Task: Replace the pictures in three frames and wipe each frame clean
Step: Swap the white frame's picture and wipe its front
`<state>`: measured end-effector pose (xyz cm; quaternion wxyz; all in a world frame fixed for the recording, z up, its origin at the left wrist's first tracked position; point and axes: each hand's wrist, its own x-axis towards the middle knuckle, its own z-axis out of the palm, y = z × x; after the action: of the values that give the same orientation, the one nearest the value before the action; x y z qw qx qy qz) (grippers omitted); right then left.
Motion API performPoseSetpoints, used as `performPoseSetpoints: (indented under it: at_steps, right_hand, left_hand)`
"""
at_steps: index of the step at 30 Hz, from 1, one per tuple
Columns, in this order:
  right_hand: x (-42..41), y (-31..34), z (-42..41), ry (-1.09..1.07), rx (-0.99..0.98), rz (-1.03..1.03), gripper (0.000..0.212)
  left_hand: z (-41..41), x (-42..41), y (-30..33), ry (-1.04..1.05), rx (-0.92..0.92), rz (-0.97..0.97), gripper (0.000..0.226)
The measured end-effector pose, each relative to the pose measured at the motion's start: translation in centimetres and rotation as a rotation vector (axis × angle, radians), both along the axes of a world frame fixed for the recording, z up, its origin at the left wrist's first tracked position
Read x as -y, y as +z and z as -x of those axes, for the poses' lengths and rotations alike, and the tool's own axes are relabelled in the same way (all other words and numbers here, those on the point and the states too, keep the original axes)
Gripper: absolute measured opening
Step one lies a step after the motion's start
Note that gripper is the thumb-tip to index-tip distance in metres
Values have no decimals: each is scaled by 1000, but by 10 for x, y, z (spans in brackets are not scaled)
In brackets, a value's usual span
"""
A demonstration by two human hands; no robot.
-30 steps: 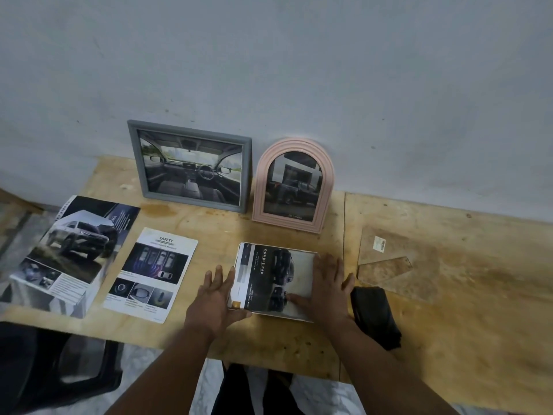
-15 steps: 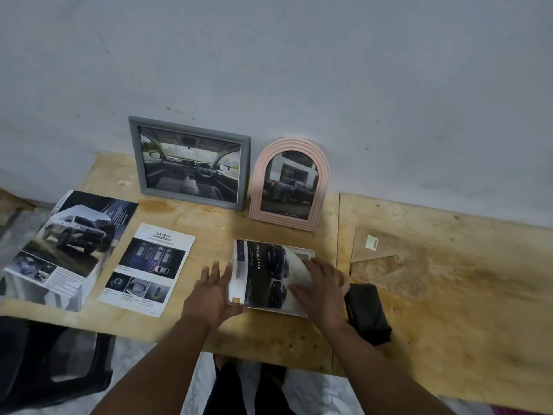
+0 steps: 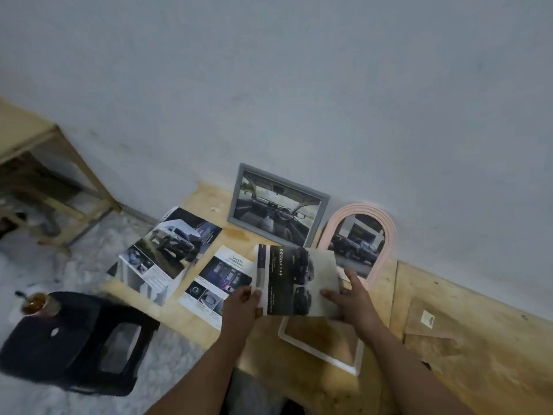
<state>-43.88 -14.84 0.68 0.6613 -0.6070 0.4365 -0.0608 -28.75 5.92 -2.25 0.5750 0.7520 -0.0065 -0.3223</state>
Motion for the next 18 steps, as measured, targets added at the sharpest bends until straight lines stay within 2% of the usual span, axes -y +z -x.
performPoseSetpoints:
  at_steps: [2, 6, 9, 11, 15, 18]
  right_hand:
    - [-14, -1, -39, 39, -57, -24, 73]
    - [-56, -10, -127, 203, -95, 215, 50]
    - [-88, -20, -196, 291, -98, 352, 37]
    - [-106, -27, -240, 347, -127, 416, 36]
    - [-134, -51, -315, 446, -207, 466, 31]
    - [-145, -78, -356, 482, -261, 455, 37]
  left_hand:
    - [-29, -22, 2, 117, 11, -14, 13]
    - [-98, -77, -9, 212, 70, -97, 6]
    - [-143, -119, -21, 243, 105, -165, 39]
    - [-168, -141, -27, 208, 168, -239, 46]
    - [-212, -172, -43, 208, 206, -305, 46]
    - [-236, -189, -57, 117, 191, -368, 48]
